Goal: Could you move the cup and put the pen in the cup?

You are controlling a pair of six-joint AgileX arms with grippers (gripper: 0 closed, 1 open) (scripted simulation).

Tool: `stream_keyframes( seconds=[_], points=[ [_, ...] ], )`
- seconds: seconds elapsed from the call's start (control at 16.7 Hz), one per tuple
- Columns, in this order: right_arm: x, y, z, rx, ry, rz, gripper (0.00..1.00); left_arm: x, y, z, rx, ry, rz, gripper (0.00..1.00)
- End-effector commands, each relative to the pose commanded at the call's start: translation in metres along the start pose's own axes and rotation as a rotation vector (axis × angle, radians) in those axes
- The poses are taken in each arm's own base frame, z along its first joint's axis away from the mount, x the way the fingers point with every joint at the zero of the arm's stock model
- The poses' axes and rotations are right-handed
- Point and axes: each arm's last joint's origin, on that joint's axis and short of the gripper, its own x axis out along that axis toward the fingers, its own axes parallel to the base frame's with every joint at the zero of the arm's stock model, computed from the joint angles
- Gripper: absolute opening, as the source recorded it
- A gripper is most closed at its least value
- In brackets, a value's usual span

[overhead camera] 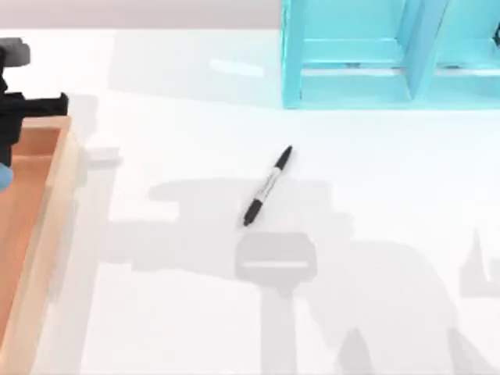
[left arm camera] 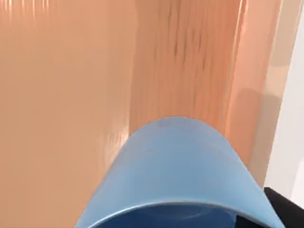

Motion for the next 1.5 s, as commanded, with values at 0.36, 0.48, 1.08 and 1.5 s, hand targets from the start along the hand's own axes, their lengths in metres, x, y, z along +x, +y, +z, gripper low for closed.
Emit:
stream_keyframes(
  seconds=[0.36,0.48,1.08,1.5],
  points=[
    [0.0,0.0,0.0,0.0,0.0,0.0,1.0,-0.047,-0.067,-0.029,0.082,0.065,-0.006,0.0],
    [0.0,0.0,0.0,0.0,0.0,0.0,1.0,-0.049,-0.07,-0.031,0.088,0.069,-0.006,0.0],
    [0.0,0.0,0.0,0.0,0.0,0.0,1.0,0.011,-0.134,0.0,0.076,0.069,0.034,0.0],
    [0.0,0.0,0.0,0.0,0.0,0.0,1.0,0.044,-0.181,0.005,0.079,0.029,0.046,0.0]
  ],
)
